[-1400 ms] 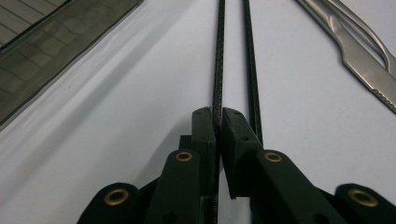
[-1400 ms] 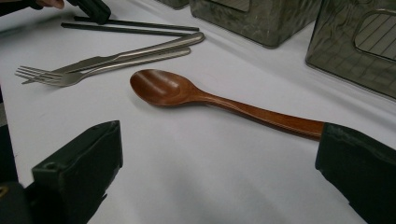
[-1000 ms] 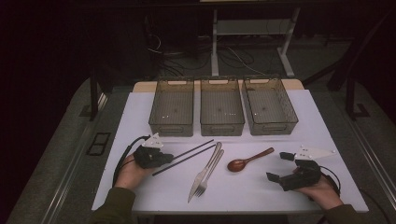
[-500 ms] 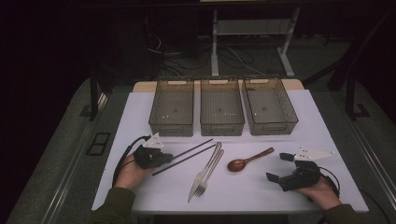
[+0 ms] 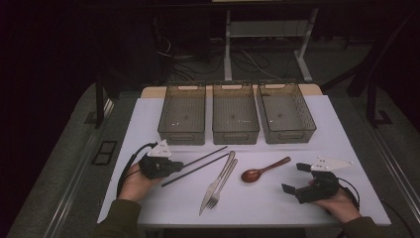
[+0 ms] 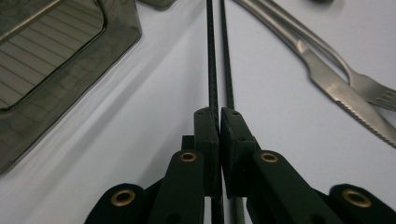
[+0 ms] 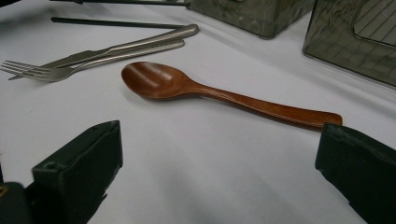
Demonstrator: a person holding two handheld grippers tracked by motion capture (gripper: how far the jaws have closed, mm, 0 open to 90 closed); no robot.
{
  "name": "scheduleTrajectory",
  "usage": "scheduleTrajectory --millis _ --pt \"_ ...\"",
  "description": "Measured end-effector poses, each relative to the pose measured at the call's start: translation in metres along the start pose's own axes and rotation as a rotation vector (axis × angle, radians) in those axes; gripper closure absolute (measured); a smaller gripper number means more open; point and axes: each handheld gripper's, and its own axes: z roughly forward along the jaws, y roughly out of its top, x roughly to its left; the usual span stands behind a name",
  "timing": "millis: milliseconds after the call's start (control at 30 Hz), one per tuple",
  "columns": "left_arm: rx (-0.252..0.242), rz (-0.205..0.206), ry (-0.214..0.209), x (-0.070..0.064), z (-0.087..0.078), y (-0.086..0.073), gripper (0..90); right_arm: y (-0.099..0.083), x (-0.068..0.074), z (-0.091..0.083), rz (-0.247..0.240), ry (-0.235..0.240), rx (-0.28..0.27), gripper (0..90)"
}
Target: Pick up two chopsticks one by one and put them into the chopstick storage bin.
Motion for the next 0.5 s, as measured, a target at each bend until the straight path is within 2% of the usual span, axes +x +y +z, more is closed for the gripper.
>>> scheduleTrajectory --millis 233,500 --pt "-0.012 0.009 -0.024 -0.009 -0.008 0.007 84.9 0.000 -0.001 0.000 -0.004 -0.002 0.005 0.2" --pt "-0.032 0.007 -0.022 -0.015 -0.013 0.016 84.9 0.000 0.000 0.000 -0.006 -0.003 0.003 0.2"
